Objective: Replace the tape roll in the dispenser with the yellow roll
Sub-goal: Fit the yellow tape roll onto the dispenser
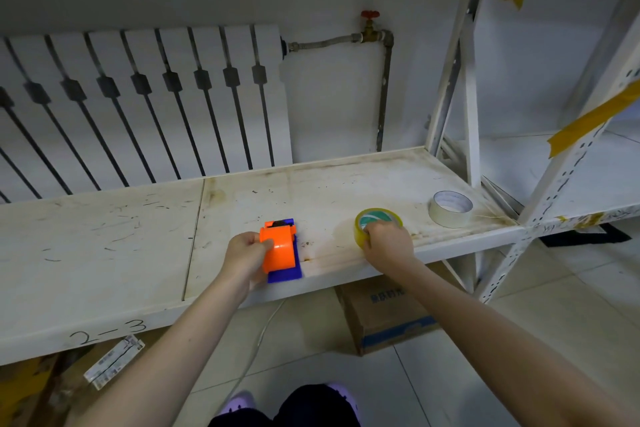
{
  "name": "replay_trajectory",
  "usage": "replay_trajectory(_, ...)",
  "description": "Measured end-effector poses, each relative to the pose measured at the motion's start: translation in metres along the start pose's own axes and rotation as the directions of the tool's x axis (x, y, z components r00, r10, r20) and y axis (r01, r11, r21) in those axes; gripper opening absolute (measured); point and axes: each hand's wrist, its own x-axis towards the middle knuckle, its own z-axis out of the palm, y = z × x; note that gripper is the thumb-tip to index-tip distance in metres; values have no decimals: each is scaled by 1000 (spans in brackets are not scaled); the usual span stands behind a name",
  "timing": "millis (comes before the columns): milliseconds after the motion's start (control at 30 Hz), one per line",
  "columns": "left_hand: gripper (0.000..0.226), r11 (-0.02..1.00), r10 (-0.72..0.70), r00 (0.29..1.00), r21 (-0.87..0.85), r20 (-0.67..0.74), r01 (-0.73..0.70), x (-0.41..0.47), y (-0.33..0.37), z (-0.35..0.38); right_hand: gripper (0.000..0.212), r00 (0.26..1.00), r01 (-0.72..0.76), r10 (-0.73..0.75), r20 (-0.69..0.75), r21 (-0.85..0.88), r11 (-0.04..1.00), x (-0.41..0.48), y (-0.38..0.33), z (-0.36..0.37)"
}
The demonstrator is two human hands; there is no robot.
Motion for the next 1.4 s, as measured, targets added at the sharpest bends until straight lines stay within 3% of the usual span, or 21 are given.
replay_trajectory(67, 3, 1000, -28, 1000, -4, 9, 28, 0, -2, -1, 11, 999, -23, 22, 33, 25, 999, -1, -5, -3)
replay_trajectory(133, 5, 999, -39, 999, -25, 18, 39, 1, -5, -3, 8, 998, -41, 36, 54, 100, 994, -1, -10, -6)
replay_trajectory(200, 10, 997, -29, 999, -65, 27, 31, 2, -7, -4, 16, 996, -83, 74, 42, 290, 953, 0, -13, -8)
replay_trajectory(267, 19, 993, -8, 1000, -119, 26, 11, 1, -7, -5, 24, 991, -129, 124, 46, 545, 828, -1, -19, -12)
replay_trajectory(367, 23, 979, 45, 999, -201, 3, -43, -4, -7, -7, 15, 984, -157, 157, 86, 829, 536, -7, -33, -23)
replay_trajectory(500, 17, 954, 164, 986, -252, -11, -161, -13, -4, -13, 16, 963, -232, 187, 195, 953, 197, -19, -54, -29)
replay_trajectory(633, 13, 920, 294, 956, -262, -27, -290, -21, 0, -19, 17, 964, -199, 186, 187, 979, 46, -31, -71, -36)
replay_trajectory(733, 19, 894, 379, 925, -245, -32, -375, -28, 1, -21, 16, 982, -120, 148, 113, 992, 42, -41, -82, -41)
replay_trajectory(1033, 12, 822, 539, 835, -144, -114, -551, -39, -3, -25, 21, 994, 62, 77, -80, 976, 210, -58, -108, -43)
replay_trajectory(1267, 19, 830, 520, 843, -152, -137, -536, -44, -7, -27, 17, 993, 100, 41, -113, 968, 231, -68, -121, -46)
replay_trajectory(1400, 14, 809, 544, 833, -203, -96, -552, -49, -7, -27, 31, 991, 118, 31, -131, 955, 271, -69, -125, -40)
